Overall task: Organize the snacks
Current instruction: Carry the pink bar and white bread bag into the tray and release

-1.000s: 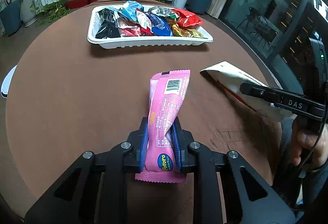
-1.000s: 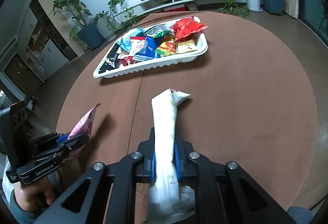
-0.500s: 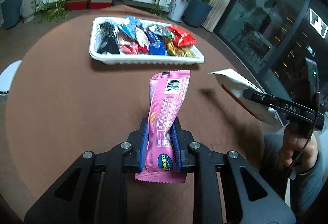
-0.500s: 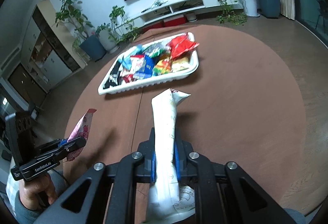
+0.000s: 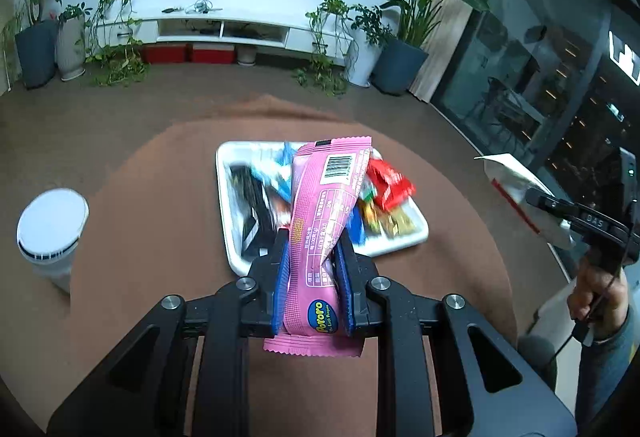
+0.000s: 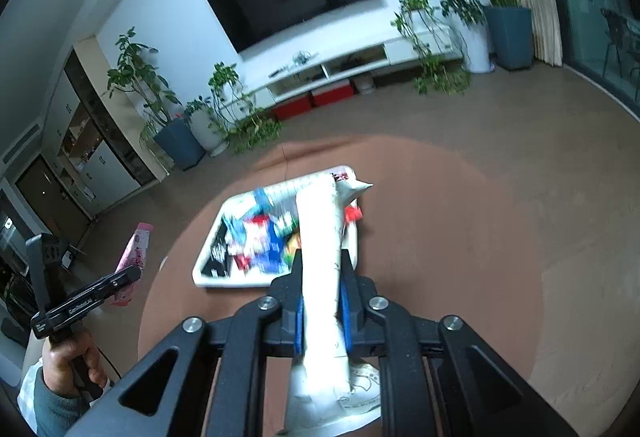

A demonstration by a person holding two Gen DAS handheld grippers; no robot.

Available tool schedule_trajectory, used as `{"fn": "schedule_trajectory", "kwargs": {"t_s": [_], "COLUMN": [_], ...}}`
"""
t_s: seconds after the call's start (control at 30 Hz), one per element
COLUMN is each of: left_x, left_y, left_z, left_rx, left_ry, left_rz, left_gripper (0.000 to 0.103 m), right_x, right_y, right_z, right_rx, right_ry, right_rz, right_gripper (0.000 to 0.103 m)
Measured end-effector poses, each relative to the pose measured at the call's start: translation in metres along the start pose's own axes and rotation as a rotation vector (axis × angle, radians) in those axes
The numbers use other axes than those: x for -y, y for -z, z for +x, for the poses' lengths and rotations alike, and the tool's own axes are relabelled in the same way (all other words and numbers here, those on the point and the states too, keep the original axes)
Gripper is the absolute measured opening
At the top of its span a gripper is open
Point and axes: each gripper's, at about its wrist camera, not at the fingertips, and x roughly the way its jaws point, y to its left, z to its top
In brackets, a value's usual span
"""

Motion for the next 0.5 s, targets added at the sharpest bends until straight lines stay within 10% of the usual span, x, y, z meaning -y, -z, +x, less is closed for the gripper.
{"fn": "schedule_trajectory", "kwargs": {"t_s": [0.5], "left_x": [0.000], "left_y": [-0.064], "left_z": [0.118], "left_rx": [-0.087], "left_ry": [-0.034], "left_rz": [0.000], "left_gripper": [0.019], "right_x": [-0.040], "right_y": [-0.048], "right_z": [0.157], "right_rx": [-0.098], "right_ry": [-0.067], "right_rz": [0.050], "right_gripper": [0.015]}}
